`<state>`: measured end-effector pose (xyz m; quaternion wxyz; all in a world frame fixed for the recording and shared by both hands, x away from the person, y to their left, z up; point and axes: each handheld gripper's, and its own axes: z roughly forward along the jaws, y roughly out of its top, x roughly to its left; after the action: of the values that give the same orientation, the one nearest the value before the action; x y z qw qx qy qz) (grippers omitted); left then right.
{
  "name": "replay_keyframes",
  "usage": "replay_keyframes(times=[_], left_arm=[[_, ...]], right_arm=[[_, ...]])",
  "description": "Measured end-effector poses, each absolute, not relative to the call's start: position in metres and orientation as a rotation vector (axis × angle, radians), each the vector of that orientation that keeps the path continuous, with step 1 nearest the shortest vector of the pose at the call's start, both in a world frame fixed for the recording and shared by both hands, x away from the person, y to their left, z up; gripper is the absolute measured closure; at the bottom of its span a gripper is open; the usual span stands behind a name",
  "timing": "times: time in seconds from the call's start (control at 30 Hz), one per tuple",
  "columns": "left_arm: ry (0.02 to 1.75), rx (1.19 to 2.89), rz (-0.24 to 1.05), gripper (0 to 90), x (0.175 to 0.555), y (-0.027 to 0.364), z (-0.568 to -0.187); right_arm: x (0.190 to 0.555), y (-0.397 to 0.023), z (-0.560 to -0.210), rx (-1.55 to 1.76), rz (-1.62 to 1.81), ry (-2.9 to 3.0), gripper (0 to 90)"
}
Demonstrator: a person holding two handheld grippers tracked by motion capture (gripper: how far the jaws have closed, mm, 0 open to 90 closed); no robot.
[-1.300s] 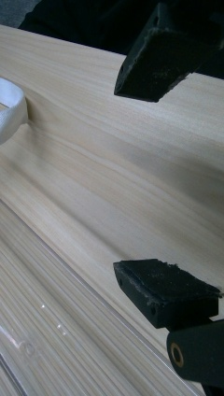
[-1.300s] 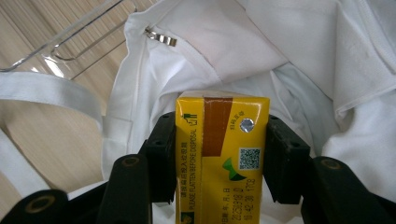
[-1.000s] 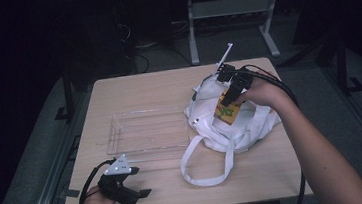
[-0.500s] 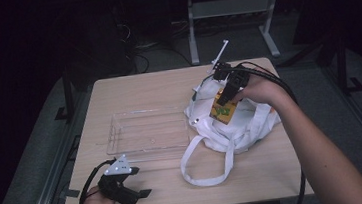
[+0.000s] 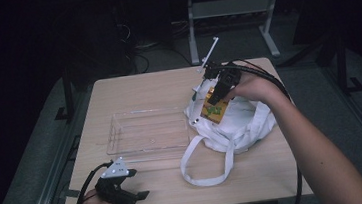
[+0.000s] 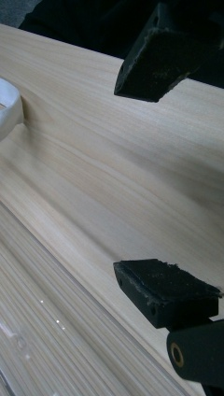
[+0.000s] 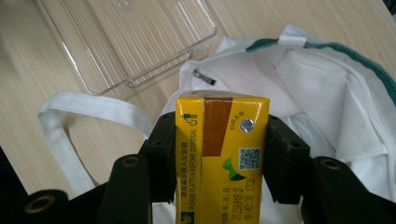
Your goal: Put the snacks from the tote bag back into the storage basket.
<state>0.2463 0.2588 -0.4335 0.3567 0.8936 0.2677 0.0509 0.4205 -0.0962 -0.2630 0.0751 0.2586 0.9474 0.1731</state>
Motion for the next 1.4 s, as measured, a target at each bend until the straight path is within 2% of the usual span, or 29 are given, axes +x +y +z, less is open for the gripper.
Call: replay_keyframes(times=[0.63,1.4], left_arm=[[0.756,2.273,0.151,12.9,0.231,0.269,-0.435],[0.758,2.264,0.155,12.9,0.227,0.271,-0.435]], right_arm=[[0.420,-0.062,-0.256,0.627,0.561,2.888,51.6],[0.417,-0.020,-0.259,0.460,0.540,2.943,51.5]])
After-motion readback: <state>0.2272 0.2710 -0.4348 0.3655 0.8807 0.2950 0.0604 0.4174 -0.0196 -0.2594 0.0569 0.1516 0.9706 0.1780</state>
